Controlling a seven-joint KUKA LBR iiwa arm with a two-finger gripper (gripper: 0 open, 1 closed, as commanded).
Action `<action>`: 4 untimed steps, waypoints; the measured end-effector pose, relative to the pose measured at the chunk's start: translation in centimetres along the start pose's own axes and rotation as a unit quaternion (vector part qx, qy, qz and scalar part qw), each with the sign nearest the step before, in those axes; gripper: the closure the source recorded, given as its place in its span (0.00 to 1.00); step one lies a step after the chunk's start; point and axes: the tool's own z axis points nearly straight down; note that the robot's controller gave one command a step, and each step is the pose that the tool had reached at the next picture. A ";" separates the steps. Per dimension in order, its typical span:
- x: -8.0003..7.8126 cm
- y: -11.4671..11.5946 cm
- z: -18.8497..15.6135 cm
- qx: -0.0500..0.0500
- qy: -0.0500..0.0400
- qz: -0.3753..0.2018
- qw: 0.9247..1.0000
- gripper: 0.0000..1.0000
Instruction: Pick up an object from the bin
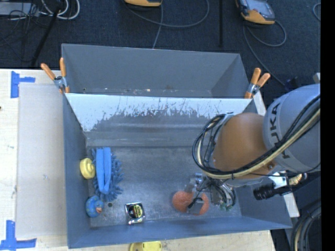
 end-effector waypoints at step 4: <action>0.0 0.0 -5.2 0.000 0.000 0.000 1.000 1.00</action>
Offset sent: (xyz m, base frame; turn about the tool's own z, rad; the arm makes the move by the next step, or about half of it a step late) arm 0.0001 -0.0001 0.0424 0.0000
